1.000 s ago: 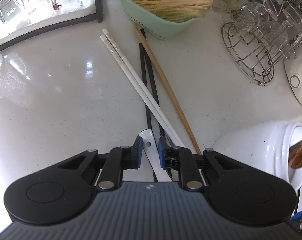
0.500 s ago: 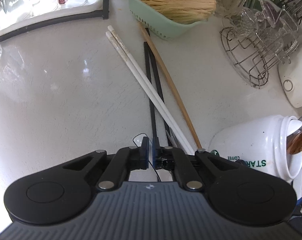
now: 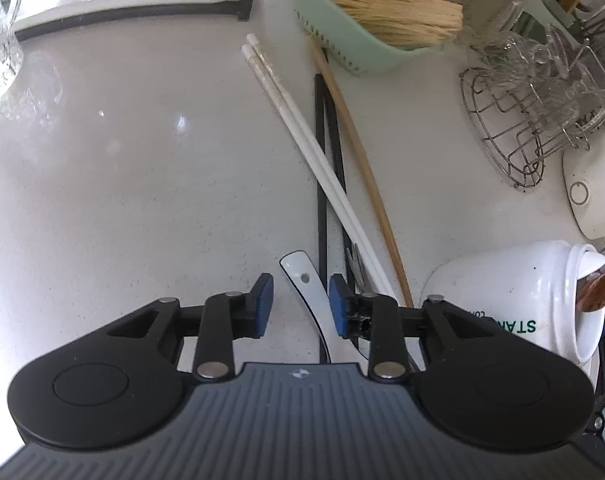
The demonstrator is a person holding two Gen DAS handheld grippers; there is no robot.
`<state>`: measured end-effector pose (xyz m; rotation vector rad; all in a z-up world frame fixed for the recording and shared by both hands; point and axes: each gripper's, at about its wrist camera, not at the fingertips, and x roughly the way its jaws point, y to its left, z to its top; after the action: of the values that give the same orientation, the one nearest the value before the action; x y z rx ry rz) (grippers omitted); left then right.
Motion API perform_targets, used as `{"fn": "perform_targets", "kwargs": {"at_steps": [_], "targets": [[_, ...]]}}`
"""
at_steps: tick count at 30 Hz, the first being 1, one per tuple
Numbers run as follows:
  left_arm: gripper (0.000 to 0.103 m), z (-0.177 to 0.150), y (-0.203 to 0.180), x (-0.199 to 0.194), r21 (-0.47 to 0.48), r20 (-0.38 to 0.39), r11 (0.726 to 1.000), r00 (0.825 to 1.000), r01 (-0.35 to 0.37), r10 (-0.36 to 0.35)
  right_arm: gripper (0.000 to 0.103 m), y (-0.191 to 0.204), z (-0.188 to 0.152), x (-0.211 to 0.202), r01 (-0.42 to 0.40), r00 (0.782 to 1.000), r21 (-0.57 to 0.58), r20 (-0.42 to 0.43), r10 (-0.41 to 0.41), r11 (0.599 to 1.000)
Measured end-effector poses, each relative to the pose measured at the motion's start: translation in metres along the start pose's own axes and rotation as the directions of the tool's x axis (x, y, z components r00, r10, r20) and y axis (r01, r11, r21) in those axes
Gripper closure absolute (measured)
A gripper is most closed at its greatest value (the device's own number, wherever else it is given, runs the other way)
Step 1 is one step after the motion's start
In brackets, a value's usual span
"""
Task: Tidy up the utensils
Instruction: 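Grasp the white-handled utensil with the left gripper, then lift the white-handled utensil with the left gripper toward the mug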
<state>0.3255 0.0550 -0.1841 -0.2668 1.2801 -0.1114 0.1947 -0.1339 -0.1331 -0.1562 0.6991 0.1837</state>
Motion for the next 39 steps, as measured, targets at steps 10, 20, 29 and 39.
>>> {"fn": "perform_targets", "kwargs": {"at_steps": [10,20,29,39], "targets": [[0.068,0.003,-0.023,0.012,0.003,-0.017,0.997,0.996,-0.083,0.084,0.011,-0.003,-0.001,0.003,-0.015,1.0,0.023,-0.003,0.015,1.0],[0.072,0.014,-0.042,0.019,0.024,-0.002,0.98,0.981,-0.196,0.196,0.011,-0.002,-0.002,0.003,-0.012,1.0,0.003,0.0,0.012,1.0],[0.08,0.015,-0.039,0.019,0.046,0.007,0.98,0.982,-0.191,0.191,0.011,-0.002,-0.002,0.004,-0.019,1.0,0.001,0.003,0.019,1.0],[0.083,0.007,-0.036,-0.011,0.069,0.079,0.992,0.991,-0.11,0.104,0.01,-0.002,-0.002,0.004,-0.018,1.0,-0.006,0.001,0.018,1.0]]}}
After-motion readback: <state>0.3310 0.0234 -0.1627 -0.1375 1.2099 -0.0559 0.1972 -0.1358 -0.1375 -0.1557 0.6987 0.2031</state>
